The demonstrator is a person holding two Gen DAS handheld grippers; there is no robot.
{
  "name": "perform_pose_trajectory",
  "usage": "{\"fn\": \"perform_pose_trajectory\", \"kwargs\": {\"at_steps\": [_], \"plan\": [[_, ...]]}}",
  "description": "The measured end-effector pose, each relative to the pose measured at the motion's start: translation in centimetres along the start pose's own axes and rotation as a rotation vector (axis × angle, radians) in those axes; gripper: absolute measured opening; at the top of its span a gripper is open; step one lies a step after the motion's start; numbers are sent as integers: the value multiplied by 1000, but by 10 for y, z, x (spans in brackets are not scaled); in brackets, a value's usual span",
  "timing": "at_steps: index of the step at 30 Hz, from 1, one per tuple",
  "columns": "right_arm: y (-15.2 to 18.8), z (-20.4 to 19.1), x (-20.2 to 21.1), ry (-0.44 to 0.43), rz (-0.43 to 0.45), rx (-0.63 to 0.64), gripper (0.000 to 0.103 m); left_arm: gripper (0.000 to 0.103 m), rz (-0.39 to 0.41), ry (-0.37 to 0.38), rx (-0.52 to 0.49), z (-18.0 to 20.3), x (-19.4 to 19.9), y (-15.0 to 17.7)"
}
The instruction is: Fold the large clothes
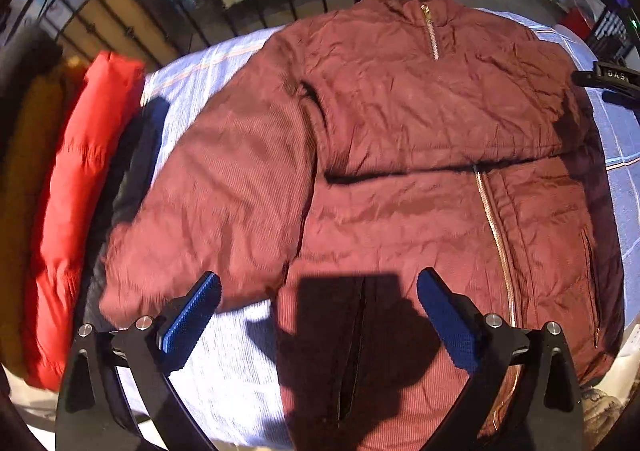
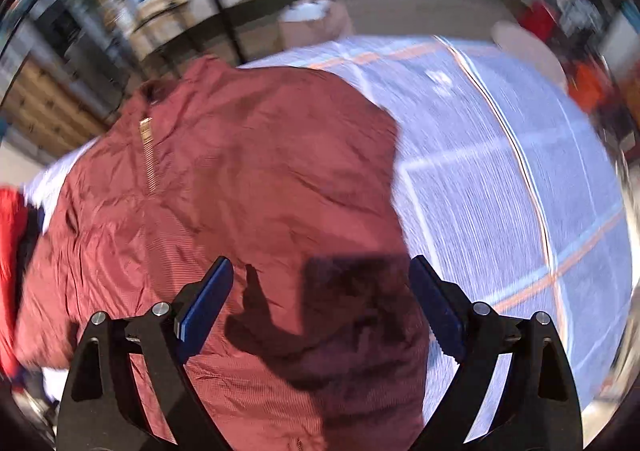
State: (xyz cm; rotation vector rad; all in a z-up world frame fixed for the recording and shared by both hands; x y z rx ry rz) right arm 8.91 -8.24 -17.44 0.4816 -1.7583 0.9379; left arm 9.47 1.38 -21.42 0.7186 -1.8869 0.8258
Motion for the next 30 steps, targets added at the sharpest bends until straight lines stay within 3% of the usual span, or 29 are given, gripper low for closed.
{"fn": "perform_pose_trajectory", "kwargs": {"at_steps": [4,7,9,12,15,17,20,23,26,28,30], "plan": [[3,-56,-19,-66,-65,226,89,97,61,18,-24,19,3,-38],[9,-71,-41,-18,-121,368,89,97,82,35,-57,38,-2,-59],[10,-62,-50,-6,-136,365,89,97,84,38,-80,51,-6,-69],[10,-9,-62,18,-171,259,89,97,95,39,-132,76,-15,-86],[19,55,-76,4,-221,101,97,97,110,21,-183,95,-25,-99],[22,69,-78,-1,-234,85,97,97,115,15,-206,109,-33,-109],[18,67,-72,25,-228,129,97,97,120,20,-214,126,-42,-120],[6,63,-44,100,-150,104,97,97,38,4,-259,142,-70,-118],[-10,23,-9,13,-10,174,97,98,-1,-10,-283,150,-91,-112],[-5,-13,-12,-77,-37,286,97,98,-4,-1,-269,152,-97,-112],[3,-26,-31,-93,-94,356,97,98,-9,15,-256,154,-101,-111]]}}
Point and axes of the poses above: each gripper's, at about its wrist camera, not at the fingertips, and x roughly against the way its jaws point, z to its right, y to its underside, the point moved 10 cm from there along -x, roughly the way its jaws point, and after that the axes turned 11 degrees about -y, right-handed, at the moved point
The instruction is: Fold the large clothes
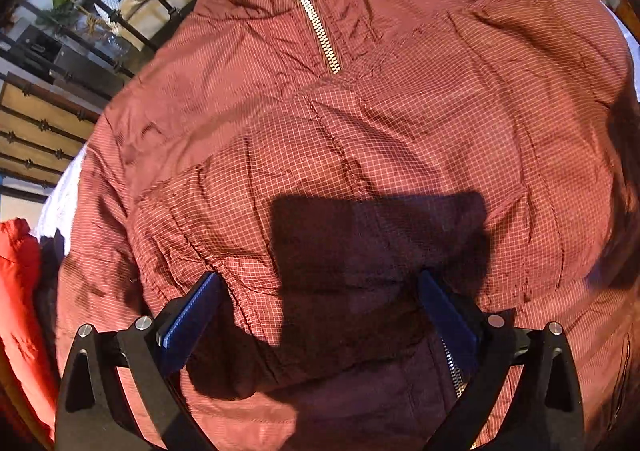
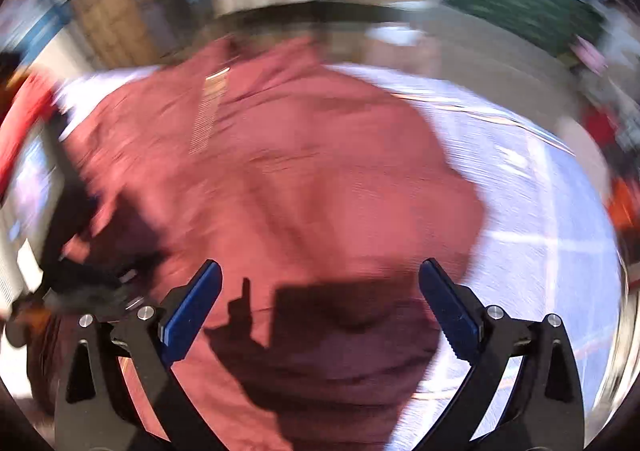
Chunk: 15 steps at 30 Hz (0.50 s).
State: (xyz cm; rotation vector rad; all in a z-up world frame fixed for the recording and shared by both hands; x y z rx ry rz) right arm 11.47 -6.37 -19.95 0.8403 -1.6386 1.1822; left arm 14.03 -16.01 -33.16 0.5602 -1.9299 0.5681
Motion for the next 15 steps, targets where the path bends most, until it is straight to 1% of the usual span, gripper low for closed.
{"fn": "perform_pose_trajectory", "kwargs": {"at_steps": [2,3,4,5,8,11,15], "plan": [[5,8,-24,42,-42,20,97,98,6,23,9,0,-2,0],[10,15,-36,44,-64,18,97,98,11,39,15,-1,-4,1],[14,19,-47,22,-74,18,97,98,12,59,25,-2,-6,1],[10,23,-52,2,-65,23,97,98,8,89,39,-2,-8,3],[7,27,-57,-34,-37,25,98,98,8,142,51,-4,-12,4],[5,31,-64,-8,-56,22,99,98,4,137,42,-3,-15,4],[-1,28,-76,59,-82,-7,99,98,-36,113,39,-3,-18,-2]]}}
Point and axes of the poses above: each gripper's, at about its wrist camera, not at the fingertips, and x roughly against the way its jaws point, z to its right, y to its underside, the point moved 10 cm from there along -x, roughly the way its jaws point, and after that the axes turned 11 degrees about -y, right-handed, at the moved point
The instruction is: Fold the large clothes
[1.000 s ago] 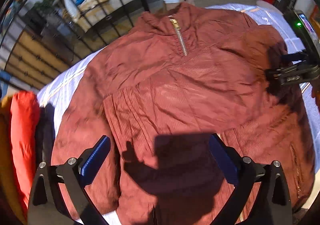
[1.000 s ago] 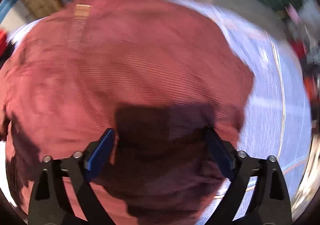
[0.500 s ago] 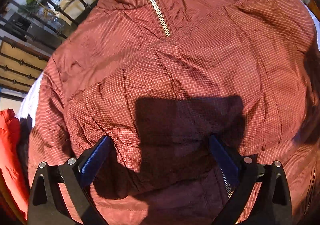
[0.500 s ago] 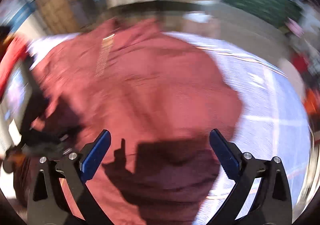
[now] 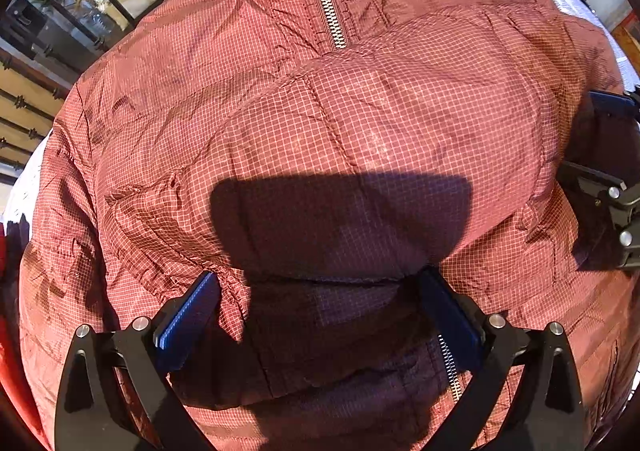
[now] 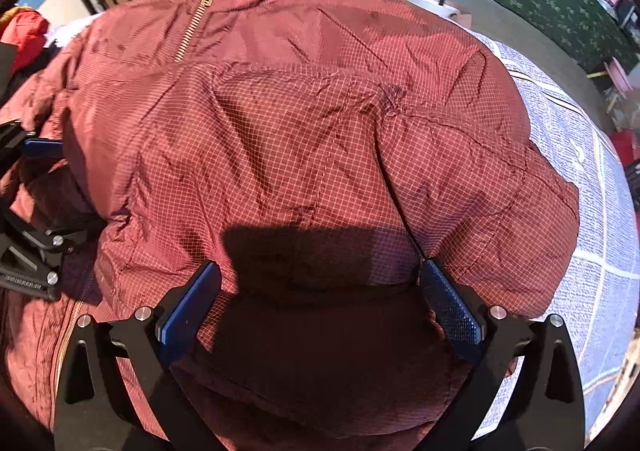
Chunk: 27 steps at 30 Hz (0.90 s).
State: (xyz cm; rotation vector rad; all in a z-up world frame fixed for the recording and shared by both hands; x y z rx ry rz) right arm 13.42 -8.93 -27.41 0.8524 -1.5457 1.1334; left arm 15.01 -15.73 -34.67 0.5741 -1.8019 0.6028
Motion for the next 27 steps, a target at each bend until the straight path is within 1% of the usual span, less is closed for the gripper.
{"fn": "perform_pose_trajectory", "kwargs": {"at_steps": [1,3,5,6,7,9,10,11,13,14,16,17,19,20,23,25,27], "plan": [[0,1,-1,12,-13,-12,99,98,-5,-1,-5,0,1,0],[9,0,-2,18,-37,-40,99,98,-9,-3,-16,1,6,-1],[7,3,-4,21,-71,-65,99,96,-8,-5,-16,-2,16,1],[4,5,-4,26,-89,-79,98,94,-1,-4,-9,-6,22,2],[3,5,-4,29,-95,-91,98,94,25,14,12,-9,34,4],[2,1,8,23,-72,-135,98,94,84,68,64,-17,58,11],[2,-3,16,14,-47,-148,98,94,109,81,90,-23,70,18],[1,-9,28,-6,-3,-164,98,94,126,84,112,-27,78,26],[5,-22,46,-42,43,-180,98,95,156,88,163,-41,92,47],[11,-31,54,-62,53,-191,98,95,165,81,200,-53,98,66],[29,-51,63,-109,51,-214,98,94,173,65,273,-78,107,100],[36,-59,63,-123,48,-218,98,94,172,58,299,-97,107,113],[57,-87,65,-150,25,-206,98,94,175,21,344,-123,115,150],[61,-97,65,-155,16,-195,98,94,184,-3,361,-140,121,171],[87,-127,73,-161,1,-157,98,95,203,-88,374,-180,135,219],[92,-136,77,-163,3,-157,98,95,191,-142,376,-202,137,236],[93,-143,83,-169,15,-166,98,95,178,-173,410,-234,137,260]]}}
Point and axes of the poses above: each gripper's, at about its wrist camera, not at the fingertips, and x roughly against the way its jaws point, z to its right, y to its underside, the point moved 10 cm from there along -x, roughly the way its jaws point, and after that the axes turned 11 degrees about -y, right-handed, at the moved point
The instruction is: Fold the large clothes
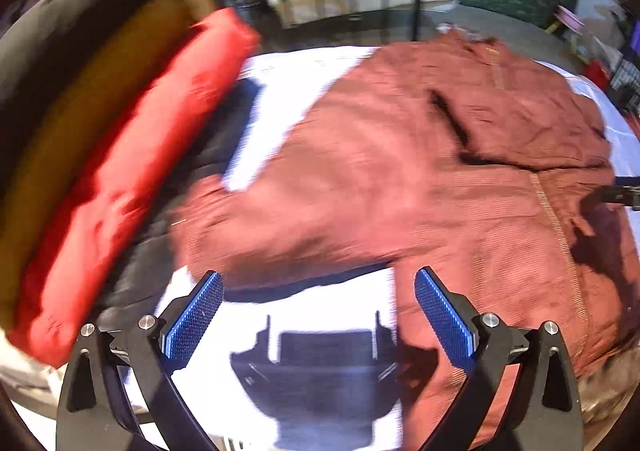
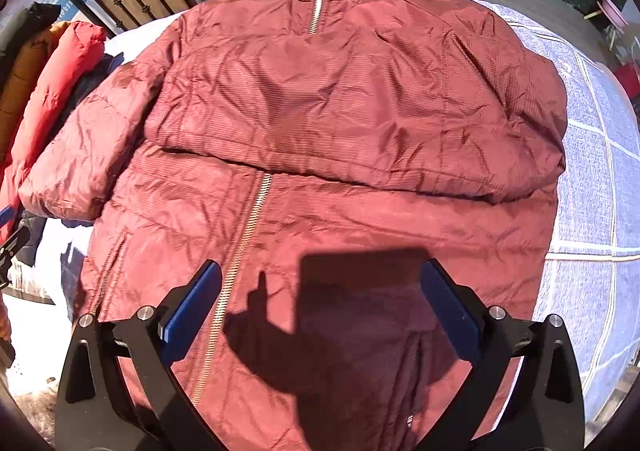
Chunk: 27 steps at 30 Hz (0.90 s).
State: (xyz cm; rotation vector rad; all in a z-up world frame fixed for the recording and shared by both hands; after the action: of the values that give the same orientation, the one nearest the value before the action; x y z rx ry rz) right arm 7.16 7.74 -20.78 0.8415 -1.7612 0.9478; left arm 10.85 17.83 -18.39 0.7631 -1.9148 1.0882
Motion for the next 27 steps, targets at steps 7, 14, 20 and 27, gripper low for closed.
{"fn": "perform_pose_trajectory", "kwargs": {"at_steps": [7,14,20,27], "plan": [[3,-17,17,-5,44,-1,98,94,36,45,-97,-33,-16,-13],[29,-13,28,5,37,-39,98,76,-64,150,-239,4,-64,-5],[53,9,32,13,40,-161,98,41,-146,142,-201,0,-80,10],[55,15,27,-18,45,-238,98,21,-133,276,-82,-2,-21,-36]]}}
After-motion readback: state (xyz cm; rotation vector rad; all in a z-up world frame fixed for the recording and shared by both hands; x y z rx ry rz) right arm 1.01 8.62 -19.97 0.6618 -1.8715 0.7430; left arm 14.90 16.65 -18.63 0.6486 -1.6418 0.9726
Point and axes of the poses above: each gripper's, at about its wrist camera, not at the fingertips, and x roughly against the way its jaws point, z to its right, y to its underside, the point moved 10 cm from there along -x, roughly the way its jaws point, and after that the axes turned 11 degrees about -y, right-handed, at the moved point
